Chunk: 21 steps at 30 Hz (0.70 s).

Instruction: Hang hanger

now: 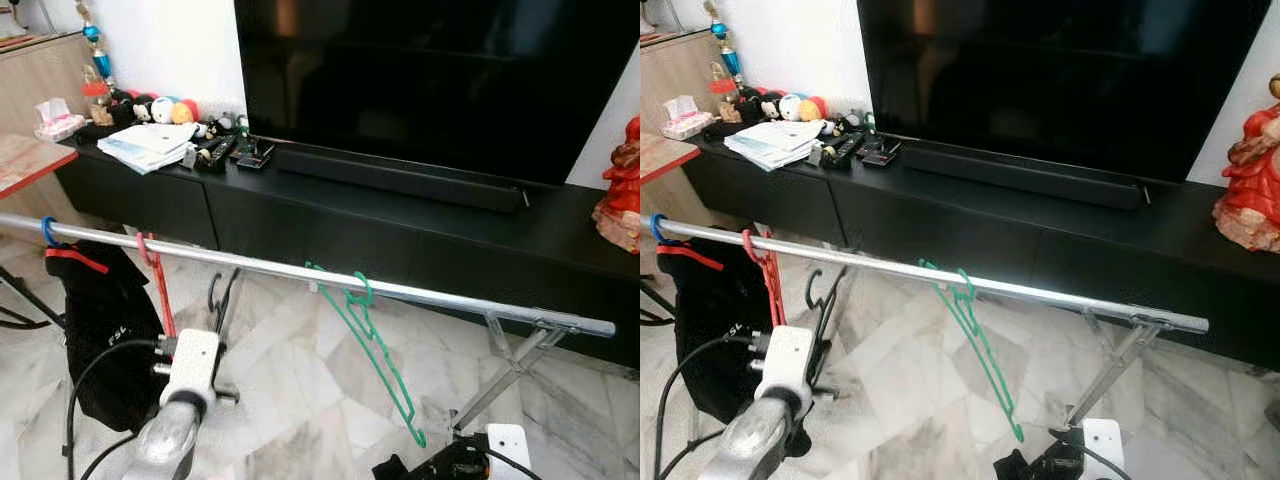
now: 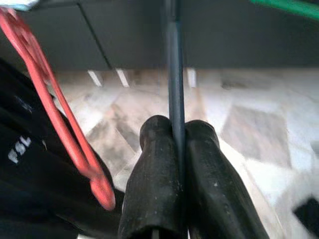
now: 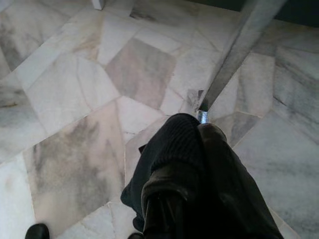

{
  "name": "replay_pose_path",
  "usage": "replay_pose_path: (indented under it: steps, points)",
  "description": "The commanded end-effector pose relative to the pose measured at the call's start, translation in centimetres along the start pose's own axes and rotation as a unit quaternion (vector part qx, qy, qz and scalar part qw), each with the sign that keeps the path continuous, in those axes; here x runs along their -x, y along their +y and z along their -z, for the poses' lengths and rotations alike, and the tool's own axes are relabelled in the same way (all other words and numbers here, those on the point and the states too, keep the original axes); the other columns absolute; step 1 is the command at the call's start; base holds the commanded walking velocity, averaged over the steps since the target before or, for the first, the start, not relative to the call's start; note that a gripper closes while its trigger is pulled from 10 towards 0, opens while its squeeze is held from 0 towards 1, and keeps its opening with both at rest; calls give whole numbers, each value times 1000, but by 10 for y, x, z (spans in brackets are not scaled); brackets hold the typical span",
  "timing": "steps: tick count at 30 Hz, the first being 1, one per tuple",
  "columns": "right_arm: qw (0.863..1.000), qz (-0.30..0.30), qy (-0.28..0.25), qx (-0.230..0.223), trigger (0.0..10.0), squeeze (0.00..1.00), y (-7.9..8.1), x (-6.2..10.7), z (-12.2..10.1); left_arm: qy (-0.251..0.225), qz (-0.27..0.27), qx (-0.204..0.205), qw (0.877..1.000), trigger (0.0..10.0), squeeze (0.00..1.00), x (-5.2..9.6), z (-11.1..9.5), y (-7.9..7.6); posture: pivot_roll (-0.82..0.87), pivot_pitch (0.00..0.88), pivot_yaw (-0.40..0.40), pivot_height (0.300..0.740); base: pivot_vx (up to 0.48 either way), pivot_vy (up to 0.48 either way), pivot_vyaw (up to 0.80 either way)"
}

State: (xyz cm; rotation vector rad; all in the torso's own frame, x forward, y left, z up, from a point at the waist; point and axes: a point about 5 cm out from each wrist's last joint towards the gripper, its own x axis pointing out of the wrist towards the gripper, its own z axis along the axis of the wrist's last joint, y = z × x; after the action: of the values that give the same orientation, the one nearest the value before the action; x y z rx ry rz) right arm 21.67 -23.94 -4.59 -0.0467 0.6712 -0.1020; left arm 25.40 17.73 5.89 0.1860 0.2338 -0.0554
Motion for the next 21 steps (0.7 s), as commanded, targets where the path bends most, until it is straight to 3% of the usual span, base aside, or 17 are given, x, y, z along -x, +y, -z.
replay_pose_path:
  steps: [1,10,21]
  points:
    - [1000,13,-8,-17,10000,0,-3,0,-2,0,4,-10,1000,10000,0,6,5,1,11,0,14,740,0,0,0]
    - [999,26,-2,-35,10000,0,-3,1,2,15,10,10,1000,10000,0,16,11,2,21,0,16,740,0,0,0]
    - [997,46,24,-54,10000,0,-4,3,13,10,20,9,1000,10000,0,15,7,0,22,0,21,740,0,480,0]
